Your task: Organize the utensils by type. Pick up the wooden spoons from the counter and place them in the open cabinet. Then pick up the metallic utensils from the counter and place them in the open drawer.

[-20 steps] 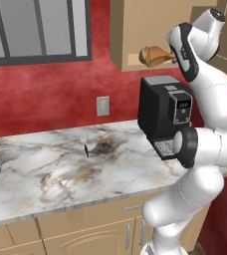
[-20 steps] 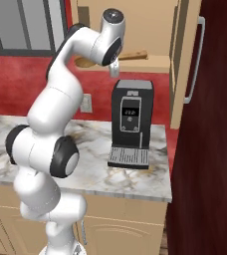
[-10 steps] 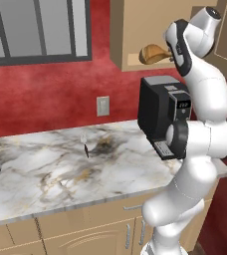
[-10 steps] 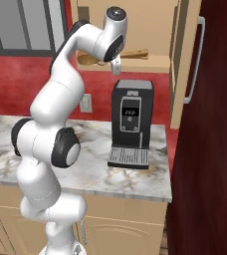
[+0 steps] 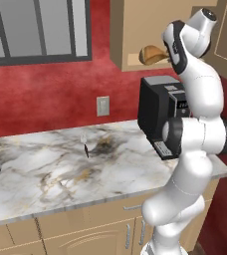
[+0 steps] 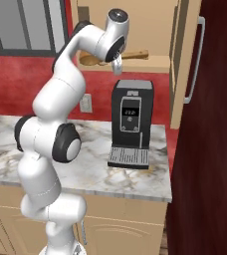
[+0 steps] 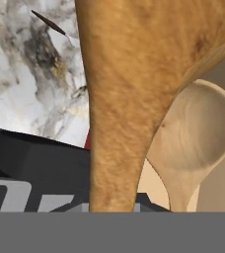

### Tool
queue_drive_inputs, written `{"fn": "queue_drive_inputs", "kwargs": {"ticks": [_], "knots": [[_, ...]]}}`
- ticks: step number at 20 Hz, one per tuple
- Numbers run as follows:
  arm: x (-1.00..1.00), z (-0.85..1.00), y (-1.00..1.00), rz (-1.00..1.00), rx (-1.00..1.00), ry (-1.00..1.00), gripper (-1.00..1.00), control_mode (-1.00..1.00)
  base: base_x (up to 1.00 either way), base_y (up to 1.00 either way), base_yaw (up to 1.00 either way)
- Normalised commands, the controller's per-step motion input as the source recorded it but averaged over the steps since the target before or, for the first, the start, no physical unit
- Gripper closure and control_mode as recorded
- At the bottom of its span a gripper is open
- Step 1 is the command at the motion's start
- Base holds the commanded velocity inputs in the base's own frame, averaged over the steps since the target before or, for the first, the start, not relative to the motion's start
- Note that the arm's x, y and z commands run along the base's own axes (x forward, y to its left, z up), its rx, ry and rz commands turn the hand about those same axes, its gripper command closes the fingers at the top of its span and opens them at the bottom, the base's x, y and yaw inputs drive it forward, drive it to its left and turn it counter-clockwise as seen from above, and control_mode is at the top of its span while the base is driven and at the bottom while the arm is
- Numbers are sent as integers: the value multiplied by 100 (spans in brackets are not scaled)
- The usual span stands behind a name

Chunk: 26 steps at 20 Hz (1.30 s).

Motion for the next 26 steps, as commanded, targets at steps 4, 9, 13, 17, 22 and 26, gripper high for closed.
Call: {"fn": "queue_drive_inputs", "kwargs": {"ticks": [4, 9, 13, 17, 22, 26], "knots": [[20, -12, 0, 0, 0, 0, 100, -100, 0, 0, 0], [23, -8, 0, 0, 0, 0, 100, -100, 0, 0, 0], [30, 0, 0, 0, 0, 0, 100, -100, 0, 0, 0], [34, 0, 0, 0, 0, 0, 100, -100, 0, 0, 0], [37, 0, 0, 0, 0, 0, 100, -100, 0, 0, 0], [28, -2, 0, 0, 0, 0, 100, -100, 0, 0, 0]]}}
